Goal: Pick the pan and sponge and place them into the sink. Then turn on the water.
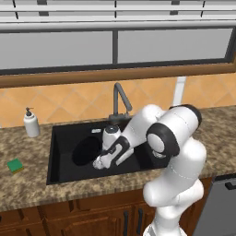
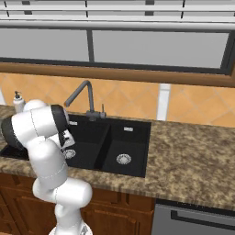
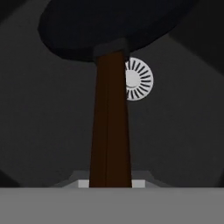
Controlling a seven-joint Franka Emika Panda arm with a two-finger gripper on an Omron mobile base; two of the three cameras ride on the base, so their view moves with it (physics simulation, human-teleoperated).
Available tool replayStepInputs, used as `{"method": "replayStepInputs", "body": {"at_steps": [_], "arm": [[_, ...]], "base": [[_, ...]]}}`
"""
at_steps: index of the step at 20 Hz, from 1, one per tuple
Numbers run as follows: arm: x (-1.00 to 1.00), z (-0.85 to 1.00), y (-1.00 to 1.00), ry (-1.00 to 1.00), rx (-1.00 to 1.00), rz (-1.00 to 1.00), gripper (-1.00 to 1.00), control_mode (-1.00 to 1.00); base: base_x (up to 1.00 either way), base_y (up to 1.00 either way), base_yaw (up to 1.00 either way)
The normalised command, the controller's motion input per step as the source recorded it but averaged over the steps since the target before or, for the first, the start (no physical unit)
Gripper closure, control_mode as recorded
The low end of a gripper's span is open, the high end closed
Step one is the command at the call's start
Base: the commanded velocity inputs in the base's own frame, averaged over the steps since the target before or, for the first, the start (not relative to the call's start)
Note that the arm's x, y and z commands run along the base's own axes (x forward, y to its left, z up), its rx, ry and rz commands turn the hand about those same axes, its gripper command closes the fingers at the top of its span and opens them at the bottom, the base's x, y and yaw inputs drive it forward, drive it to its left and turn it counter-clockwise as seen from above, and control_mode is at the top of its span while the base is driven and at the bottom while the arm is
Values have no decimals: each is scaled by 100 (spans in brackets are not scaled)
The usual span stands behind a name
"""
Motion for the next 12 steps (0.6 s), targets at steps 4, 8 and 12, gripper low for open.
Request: {"method": "replayStepInputs", "body": {"at_steps": [4,8,12], "arm": [[43,-39,-1,-5,-1,0,100,-100],[32,-42,0,-8,-9,0,100,-100],[7,-35,7,-18,-18,0,100,-100]], "base": [[0,0,0],[0,0,0],[0,0,0]]}}
